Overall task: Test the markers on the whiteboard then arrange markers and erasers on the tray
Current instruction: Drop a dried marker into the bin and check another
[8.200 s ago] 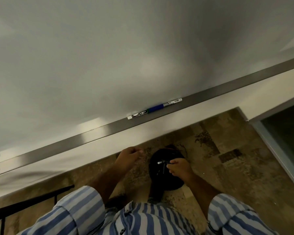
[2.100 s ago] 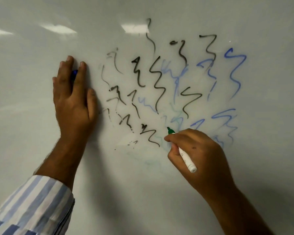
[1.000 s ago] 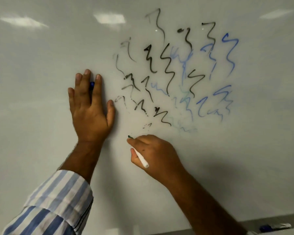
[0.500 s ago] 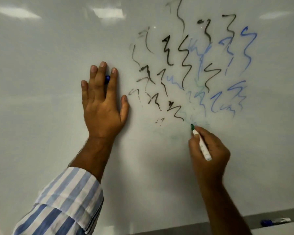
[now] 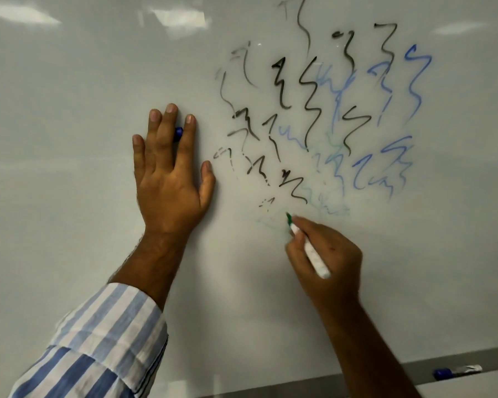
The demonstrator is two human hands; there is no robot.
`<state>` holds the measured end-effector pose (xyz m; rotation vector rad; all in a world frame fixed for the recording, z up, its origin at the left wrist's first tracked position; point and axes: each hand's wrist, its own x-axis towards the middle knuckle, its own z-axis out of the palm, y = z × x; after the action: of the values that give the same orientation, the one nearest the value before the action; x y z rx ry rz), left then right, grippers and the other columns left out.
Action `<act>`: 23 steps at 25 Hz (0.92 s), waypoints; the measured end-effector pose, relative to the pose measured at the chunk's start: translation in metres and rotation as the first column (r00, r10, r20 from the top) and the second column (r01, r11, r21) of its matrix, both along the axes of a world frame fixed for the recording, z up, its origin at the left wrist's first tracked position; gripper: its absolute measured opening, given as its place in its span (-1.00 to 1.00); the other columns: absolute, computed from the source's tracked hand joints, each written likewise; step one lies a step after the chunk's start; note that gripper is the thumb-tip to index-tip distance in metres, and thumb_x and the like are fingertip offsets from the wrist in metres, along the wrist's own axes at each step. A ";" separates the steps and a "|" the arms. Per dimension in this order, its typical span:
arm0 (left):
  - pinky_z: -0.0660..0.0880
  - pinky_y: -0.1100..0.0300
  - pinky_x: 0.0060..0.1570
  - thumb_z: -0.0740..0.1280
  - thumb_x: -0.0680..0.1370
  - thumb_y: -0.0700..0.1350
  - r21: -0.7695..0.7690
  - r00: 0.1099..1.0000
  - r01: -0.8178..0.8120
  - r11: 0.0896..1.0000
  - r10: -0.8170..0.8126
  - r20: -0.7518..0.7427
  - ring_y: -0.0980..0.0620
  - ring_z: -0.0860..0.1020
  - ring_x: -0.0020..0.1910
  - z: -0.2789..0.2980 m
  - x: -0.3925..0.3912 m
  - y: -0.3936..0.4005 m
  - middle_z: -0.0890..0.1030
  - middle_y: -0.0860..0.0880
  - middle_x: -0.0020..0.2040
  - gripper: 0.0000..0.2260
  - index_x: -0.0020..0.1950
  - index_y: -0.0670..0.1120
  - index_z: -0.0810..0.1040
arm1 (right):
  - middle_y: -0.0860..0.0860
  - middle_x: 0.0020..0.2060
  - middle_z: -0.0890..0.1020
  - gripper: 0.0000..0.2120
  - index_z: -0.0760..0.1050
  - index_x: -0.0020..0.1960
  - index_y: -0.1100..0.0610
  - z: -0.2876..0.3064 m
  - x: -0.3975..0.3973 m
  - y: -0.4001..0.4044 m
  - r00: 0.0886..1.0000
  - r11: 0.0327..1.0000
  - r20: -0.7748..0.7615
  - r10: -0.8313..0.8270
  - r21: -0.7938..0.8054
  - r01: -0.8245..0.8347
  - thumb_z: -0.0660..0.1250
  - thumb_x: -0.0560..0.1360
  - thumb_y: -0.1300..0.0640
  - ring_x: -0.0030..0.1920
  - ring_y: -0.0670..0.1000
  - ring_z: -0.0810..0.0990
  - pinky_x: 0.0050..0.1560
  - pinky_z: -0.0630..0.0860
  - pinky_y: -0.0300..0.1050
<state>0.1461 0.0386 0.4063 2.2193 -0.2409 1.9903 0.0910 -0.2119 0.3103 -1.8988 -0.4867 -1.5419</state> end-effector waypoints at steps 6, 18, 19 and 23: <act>-0.03 -0.16 0.68 0.27 0.68 0.04 -0.002 0.999 0.000 1.000 0.000 -0.035 -0.24 0.11 0.70 -0.003 -0.002 0.001 0.19 -0.21 0.69 -0.41 0.68 -0.12 0.25 | 0.07 -0.11 0.75 -0.73 0.71 0.23 0.21 0.033 0.014 0.046 0.991 0.960 -0.059 0.120 -0.248 -0.131 0.35 0.62 0.14 -0.17 0.06 0.70 -0.13 0.65 -0.10; 0.00 -0.17 0.68 0.25 0.69 0.02 0.009 0.998 0.017 1.000 -0.016 -0.063 -0.23 0.12 0.69 -0.020 -0.005 -0.003 0.20 -0.19 0.69 -0.43 0.68 -0.13 0.27 | 0.16 0.11 0.73 -0.75 0.65 0.29 0.33 0.000 0.006 -0.017 1.000 0.993 0.002 -0.001 0.114 0.001 0.39 0.64 0.26 0.10 0.01 0.70 0.23 0.60 -0.16; 0.00 -0.16 0.68 0.24 0.70 0.00 0.012 0.997 0.025 1.000 -0.024 -0.067 -0.22 0.13 0.69 -0.022 -0.005 -0.002 0.21 -0.19 0.69 -0.45 0.68 -0.13 0.28 | 0.15 0.10 0.74 -0.75 0.65 0.28 0.32 0.009 0.007 -0.011 1.000 0.997 -0.019 0.021 0.079 -0.020 0.38 0.64 0.25 0.08 0.00 0.69 0.22 0.59 -0.19; 0.04 -0.14 0.68 0.18 0.67 -0.34 -0.037 0.981 0.189 0.981 -0.190 -0.029 -0.20 0.19 0.68 -0.029 -0.011 0.001 0.31 -0.19 0.65 -0.52 0.61 -0.15 0.40 | 0.04 -0.10 0.77 -0.77 0.75 0.12 0.18 0.009 0.001 -0.007 0.969 0.996 -0.240 0.064 -0.042 -0.077 0.39 0.56 0.14 -0.11 0.01 0.74 -0.03 0.68 -0.06</act>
<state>0.1352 0.0396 0.3769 2.1184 -0.3956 1.8438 0.0917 -0.2185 0.3190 -2.0504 -0.4841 -1.2458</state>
